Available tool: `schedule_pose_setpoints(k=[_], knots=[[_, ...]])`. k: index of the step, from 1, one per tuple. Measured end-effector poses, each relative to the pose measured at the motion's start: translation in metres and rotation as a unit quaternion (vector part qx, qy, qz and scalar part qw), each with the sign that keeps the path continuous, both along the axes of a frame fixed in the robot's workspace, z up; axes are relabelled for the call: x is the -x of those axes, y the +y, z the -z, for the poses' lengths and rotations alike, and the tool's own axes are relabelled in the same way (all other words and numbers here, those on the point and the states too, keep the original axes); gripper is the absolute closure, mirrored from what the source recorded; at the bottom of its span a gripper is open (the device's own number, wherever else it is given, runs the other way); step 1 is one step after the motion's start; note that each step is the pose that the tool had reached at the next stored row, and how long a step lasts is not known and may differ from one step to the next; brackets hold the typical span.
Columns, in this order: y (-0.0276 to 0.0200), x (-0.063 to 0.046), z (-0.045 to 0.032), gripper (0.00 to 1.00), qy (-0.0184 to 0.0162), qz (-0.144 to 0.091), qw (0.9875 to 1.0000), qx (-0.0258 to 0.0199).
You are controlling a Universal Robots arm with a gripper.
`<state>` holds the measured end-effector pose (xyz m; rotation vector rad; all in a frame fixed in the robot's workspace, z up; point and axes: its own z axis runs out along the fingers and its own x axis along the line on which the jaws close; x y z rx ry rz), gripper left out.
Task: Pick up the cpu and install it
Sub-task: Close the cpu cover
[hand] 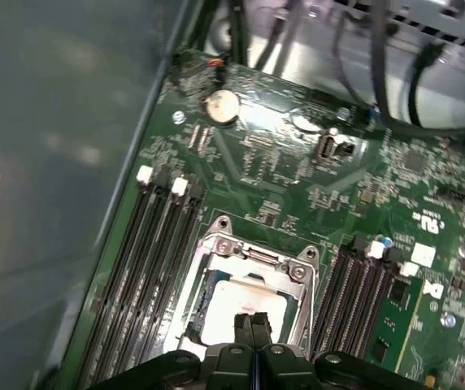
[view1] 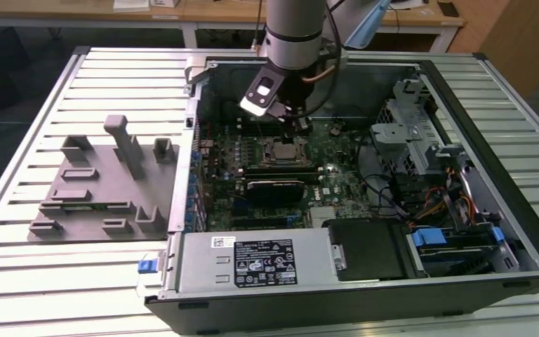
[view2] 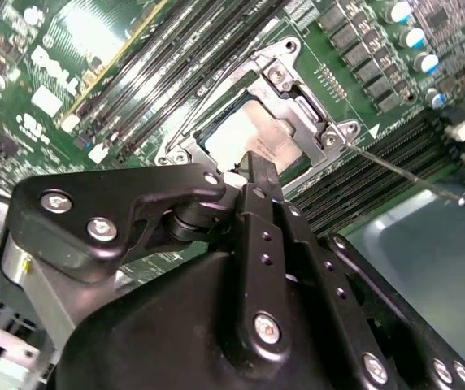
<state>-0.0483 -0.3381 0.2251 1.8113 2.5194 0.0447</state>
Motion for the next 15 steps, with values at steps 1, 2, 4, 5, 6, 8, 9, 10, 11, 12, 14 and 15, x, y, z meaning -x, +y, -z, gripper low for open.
schedule_pose_setpoints(k=[1, 2, 4, 5, 6, 8, 9, 10, 11, 12, 14, 15], knots=[[0.0, 0.0, 0.0001, 0.89, 0.0, -0.009, 1.0, 0.0001], [0.0, 0.0, 0.0001, 0.89, 0.0, -0.019, 0.9998, 0.0002], [0.0, 0.0, 0.0001, 0.89, 0.0, -0.036, 0.9993, 0.0005], [0.0, 0.0, 0.0002, 0.89, 0.0, -0.045, 0.999, 0.0007], [0.0, 0.0, 0.0002, 0.89, 0.0, -0.055, 0.9985, 0.0008], [0.0, 0.0, 0.0003, 0.89, 0.0, -0.073, 0.9974, 0.0012], [0.0, 0.0, 0.0003, 0.89, 0.0, -0.082, 0.9966, 0.0015], [0.0, 0.0, 0.0003, 0.89, 0.0, -0.091, 0.9958, 0.0018], [0.0, 0.0, 0.0004, 0.89, 0.0, -0.1, 0.995, 0.0022], [0.0, 0.0, 0.0004, 0.89, 0.0001, -0.109, 0.994, 0.0025], [0.0, 0.0, 0.0004, 0.89, 0.0001, -0.127, 0.9919, 0.0032], [0.0, 0.0, 0.0004, 0.89, 0.0001, -0.136, 0.9907, 0.0036]])
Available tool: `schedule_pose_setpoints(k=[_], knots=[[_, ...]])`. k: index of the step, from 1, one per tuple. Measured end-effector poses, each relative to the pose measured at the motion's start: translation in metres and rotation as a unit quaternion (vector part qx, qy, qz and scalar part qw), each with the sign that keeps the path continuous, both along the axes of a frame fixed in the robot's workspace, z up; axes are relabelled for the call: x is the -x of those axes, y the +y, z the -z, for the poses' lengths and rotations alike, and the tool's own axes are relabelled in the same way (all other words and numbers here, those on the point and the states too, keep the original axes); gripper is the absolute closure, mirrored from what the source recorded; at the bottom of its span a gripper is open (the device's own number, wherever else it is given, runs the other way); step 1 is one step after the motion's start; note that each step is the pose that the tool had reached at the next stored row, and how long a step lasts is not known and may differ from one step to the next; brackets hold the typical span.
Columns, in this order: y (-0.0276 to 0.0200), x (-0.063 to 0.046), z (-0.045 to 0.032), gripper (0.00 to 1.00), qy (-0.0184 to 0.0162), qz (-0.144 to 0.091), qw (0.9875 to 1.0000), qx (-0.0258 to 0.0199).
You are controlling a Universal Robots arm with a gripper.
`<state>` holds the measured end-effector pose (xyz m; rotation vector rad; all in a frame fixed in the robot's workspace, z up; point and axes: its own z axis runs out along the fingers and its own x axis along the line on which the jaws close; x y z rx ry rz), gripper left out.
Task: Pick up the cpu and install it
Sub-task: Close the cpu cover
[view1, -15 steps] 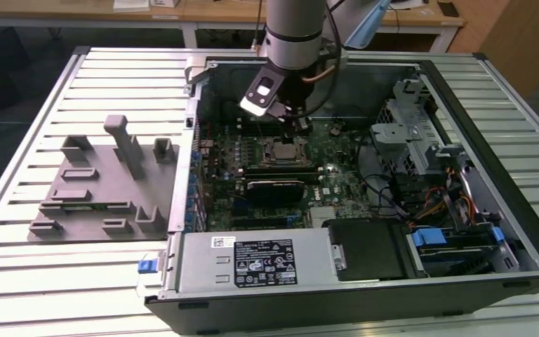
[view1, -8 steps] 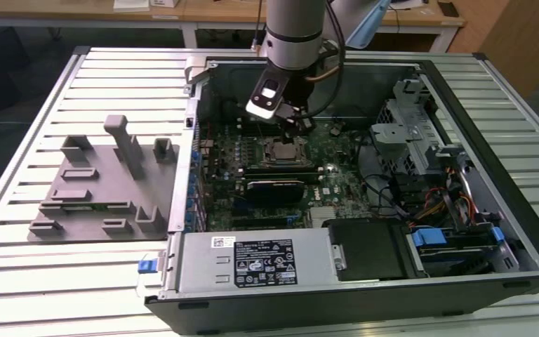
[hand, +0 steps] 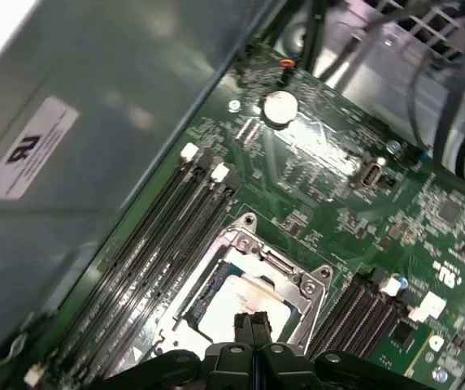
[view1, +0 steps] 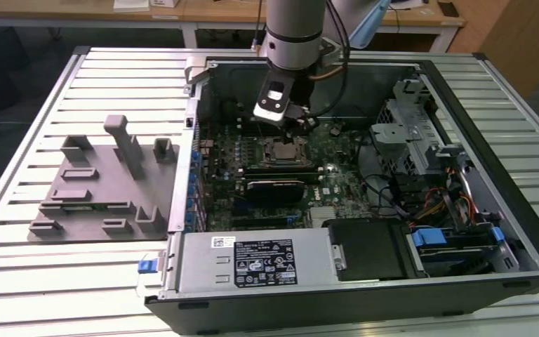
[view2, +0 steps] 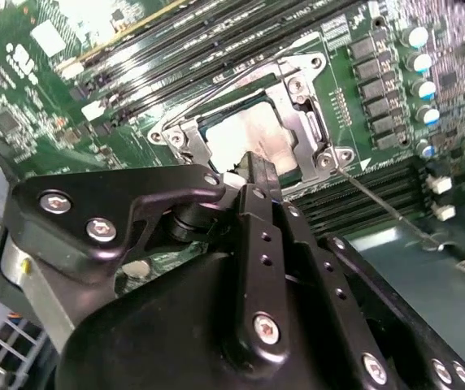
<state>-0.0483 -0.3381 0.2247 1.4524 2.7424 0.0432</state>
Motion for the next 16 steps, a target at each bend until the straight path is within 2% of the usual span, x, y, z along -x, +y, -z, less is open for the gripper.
schedule_pose_setpoints(k=[3, 6, 12, 16], knots=[[0.0, 0.0, 0.0001, 0.89, 0.0, -0.028, 0.9996, 0.0011], [0.0, 0.0, 0.0001, 0.89, 0.0, -0.055, 0.9985, 0.0022], [0.0, 0.0, 0.0003, 0.89, 0.0, -0.105, 0.9945, 0.0045], [0.0, 0.0, 0.0003, 0.89, 0.0001, -0.135, 0.9909, 0.0062]])
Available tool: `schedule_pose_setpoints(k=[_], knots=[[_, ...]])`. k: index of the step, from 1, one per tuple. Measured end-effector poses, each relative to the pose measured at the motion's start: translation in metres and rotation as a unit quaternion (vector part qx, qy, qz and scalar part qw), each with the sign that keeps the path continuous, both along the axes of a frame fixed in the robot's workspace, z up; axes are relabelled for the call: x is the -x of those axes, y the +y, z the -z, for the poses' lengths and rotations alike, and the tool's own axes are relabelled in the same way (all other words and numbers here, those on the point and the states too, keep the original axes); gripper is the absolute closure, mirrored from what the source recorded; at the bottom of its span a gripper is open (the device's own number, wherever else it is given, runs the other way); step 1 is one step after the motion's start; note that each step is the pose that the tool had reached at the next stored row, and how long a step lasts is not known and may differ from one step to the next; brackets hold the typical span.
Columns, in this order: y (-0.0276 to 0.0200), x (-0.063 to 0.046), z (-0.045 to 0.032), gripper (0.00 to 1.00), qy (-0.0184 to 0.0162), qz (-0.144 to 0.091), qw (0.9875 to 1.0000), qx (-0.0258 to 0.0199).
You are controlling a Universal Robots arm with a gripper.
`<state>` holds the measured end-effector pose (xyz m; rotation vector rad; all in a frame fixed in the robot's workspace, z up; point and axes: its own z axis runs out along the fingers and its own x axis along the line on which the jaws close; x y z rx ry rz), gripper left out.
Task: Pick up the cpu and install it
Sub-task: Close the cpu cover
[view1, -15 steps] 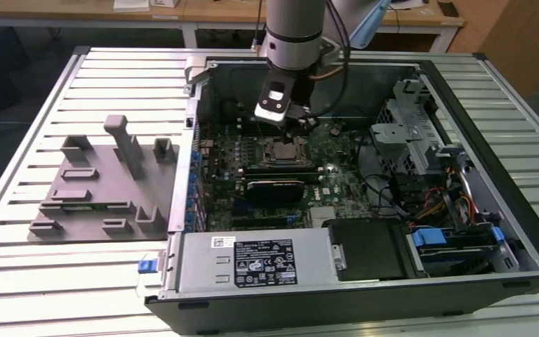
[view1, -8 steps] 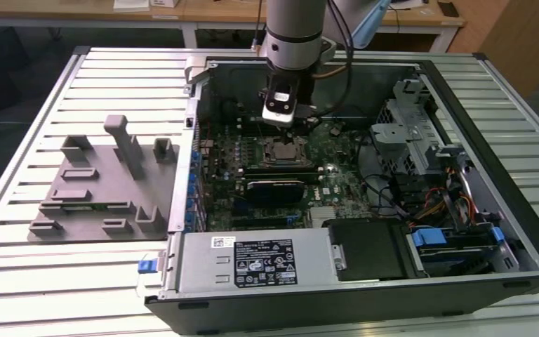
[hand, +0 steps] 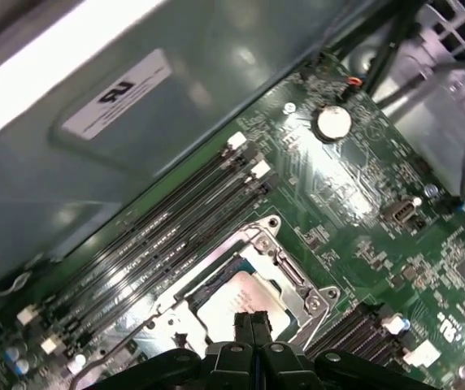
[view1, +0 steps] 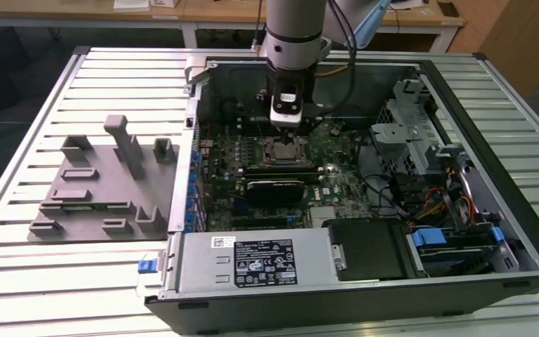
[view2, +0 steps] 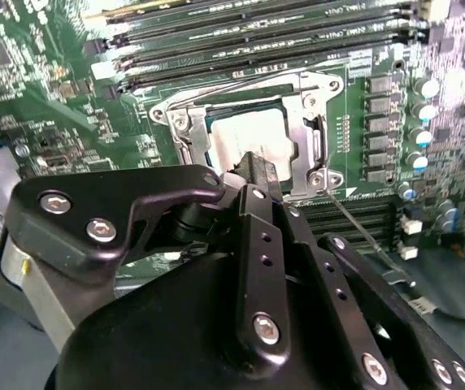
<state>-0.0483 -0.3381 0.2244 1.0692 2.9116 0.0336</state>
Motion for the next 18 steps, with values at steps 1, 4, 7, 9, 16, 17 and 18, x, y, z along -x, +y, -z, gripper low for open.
schedule_pose_setpoints(k=[1, 4, 7, 9, 16, 17, 18], knots=[[0.0, 0.0, 0.0, 0.89, 0.0, -0.007, 1.0, 0.0004], [0.0, 0.0, 0.0, 0.89, 0.0, -0.029, 0.9996, 0.0018], [0.0, 0.0, 0.0001, 0.89, 0.0, -0.052, 0.9986, 0.0029], [0.0, 0.0, 0.0002, 0.89, 0.0, -0.069, 0.9976, 0.0036], [0.0, 0.0, 0.0005, 0.89, 0.0, -0.124, 0.9922, 0.0065], [0.0, 0.0, 0.0005, 0.89, 0.0, -0.132, 0.9913, 0.0069], [0.0, 0.0, 0.0006, 0.89, 0.0, -0.139, 0.9903, 0.0073]])
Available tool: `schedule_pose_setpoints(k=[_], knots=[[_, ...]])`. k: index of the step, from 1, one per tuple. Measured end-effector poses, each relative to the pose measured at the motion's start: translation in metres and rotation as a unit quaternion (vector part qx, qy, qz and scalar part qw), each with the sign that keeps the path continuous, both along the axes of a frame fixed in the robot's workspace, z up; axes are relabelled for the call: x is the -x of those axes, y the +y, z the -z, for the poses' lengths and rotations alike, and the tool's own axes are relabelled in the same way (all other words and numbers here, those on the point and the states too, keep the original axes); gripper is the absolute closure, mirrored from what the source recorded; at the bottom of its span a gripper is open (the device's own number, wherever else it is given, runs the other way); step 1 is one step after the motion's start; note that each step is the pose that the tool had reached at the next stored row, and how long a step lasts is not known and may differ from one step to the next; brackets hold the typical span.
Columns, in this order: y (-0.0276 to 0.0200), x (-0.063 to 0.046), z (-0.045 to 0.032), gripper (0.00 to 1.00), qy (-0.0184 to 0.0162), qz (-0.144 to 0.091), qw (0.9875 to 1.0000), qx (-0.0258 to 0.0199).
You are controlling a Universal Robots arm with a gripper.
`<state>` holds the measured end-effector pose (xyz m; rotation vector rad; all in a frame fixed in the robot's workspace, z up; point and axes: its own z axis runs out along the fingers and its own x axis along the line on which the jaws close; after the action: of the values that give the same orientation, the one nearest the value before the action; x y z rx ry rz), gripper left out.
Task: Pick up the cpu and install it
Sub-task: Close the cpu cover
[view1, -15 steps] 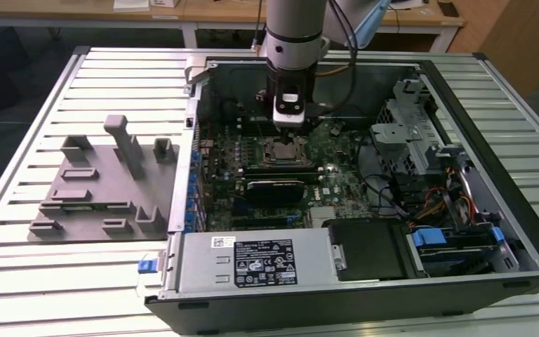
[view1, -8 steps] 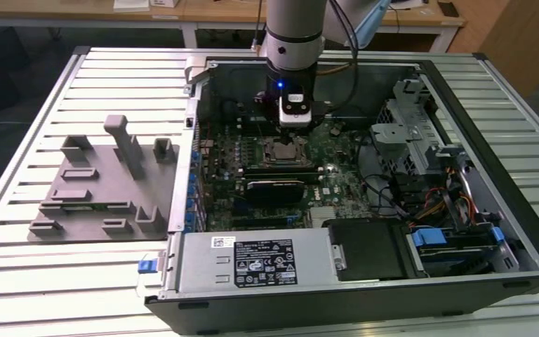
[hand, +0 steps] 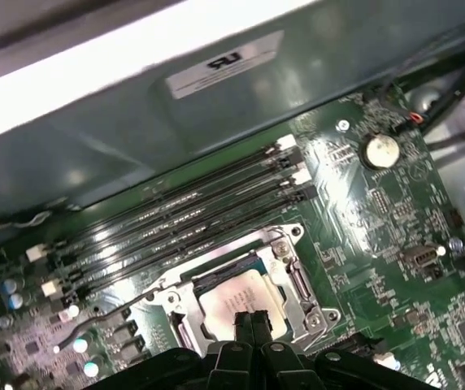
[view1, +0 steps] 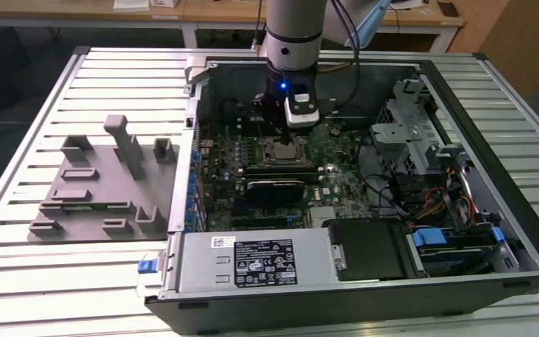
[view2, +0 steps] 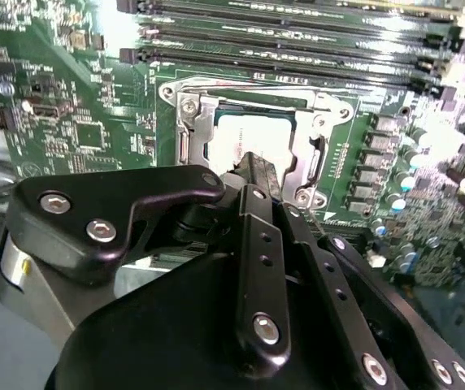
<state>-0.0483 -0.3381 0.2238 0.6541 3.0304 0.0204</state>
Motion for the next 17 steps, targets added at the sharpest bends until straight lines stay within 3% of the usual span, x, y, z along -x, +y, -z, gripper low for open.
schedule_pose_setpoints(k=[4, 8, 13, 17], knots=[[0.0, 0.0, 0.0001, 0.89, 0.0, -0.029, 0.9996, 0.0015], [0.0, 0.0001, 0.0003, 0.89, -0.0001, -0.059, 0.9982, 0.0026], [0.0, 0.0, 0.0008, 0.89, 0.0, -0.101, 0.9948, 0.0045], [0.0, 0.0, 0.001, 0.89, 0.0001, -0.133, 0.9911, 0.0068]])
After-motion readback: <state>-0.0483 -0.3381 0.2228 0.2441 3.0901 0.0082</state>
